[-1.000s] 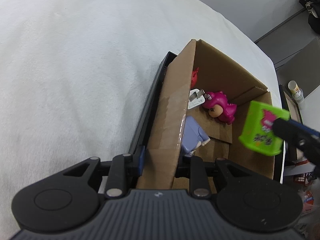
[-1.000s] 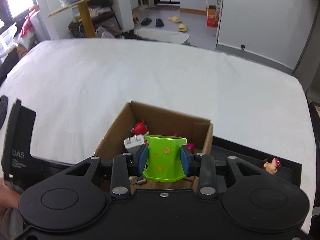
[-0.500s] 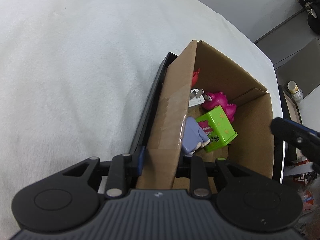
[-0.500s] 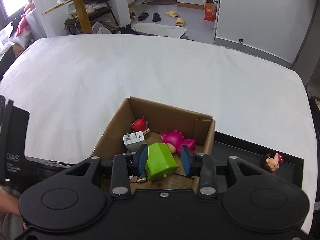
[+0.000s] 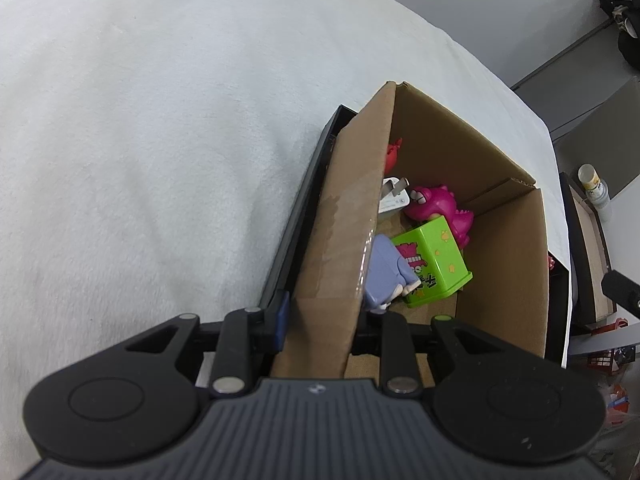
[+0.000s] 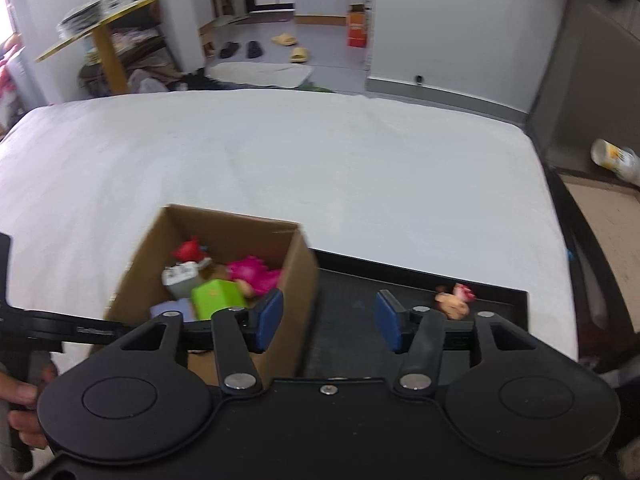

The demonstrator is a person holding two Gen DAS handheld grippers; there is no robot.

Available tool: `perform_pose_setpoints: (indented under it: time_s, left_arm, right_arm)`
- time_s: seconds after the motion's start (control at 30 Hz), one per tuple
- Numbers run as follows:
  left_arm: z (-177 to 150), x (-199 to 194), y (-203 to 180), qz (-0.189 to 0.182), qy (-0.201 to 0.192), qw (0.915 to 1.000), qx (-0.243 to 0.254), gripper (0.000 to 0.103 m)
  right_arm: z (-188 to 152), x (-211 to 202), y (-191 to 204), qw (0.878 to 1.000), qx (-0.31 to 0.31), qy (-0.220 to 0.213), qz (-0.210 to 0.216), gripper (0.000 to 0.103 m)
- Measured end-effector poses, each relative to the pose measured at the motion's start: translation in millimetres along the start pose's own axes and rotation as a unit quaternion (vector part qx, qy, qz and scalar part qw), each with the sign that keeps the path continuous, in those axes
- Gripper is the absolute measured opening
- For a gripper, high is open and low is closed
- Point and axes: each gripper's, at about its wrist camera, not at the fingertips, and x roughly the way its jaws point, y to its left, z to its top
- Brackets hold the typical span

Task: Organize rigid objects
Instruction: 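Carry the green cup into the box and open the right gripper, then lower the right gripper onto the small doll figure and grasp it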

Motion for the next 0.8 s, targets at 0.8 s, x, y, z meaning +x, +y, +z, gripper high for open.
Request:
perform_pose_setpoints:
  time_s: [0.8]
  left_arm:
    - [7, 6, -7, 0.010, 0.022, 0.9995, 0.021, 0.026]
  right_arm:
    - [-27, 75, -90, 0.997, 0.064, 0.017, -0.042, 0.070]
